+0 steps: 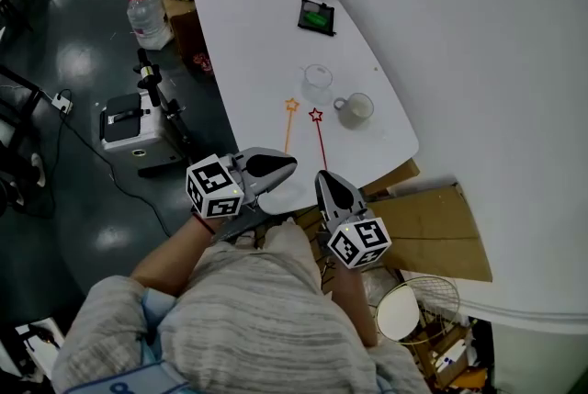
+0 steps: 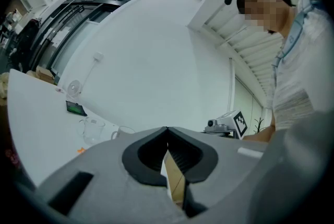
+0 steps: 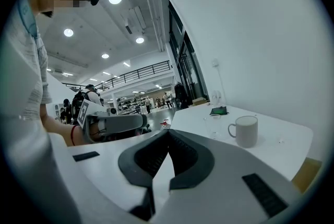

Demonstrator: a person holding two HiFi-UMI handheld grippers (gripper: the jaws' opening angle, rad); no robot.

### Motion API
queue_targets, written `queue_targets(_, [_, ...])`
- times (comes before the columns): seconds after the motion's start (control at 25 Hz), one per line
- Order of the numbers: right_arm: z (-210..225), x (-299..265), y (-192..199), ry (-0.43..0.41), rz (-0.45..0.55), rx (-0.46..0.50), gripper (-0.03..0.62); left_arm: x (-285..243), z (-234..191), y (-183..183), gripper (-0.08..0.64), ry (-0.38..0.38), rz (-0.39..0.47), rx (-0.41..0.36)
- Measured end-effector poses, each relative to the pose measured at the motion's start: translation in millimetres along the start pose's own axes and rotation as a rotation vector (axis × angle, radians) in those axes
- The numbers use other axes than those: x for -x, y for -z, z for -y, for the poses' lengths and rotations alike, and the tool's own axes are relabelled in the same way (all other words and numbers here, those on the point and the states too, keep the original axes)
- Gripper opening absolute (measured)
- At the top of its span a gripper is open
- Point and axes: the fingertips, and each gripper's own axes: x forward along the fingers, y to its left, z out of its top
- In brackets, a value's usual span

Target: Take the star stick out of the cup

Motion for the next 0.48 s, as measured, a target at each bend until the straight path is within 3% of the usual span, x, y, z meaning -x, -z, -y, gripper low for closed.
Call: queue_targets(0.48, [-8.5, 1.2, -3.9, -0.03, -0.012, 0.038, 0.008, 0.6, 16.0, -5.3, 0.014, 0.003, 0.002, -0.063])
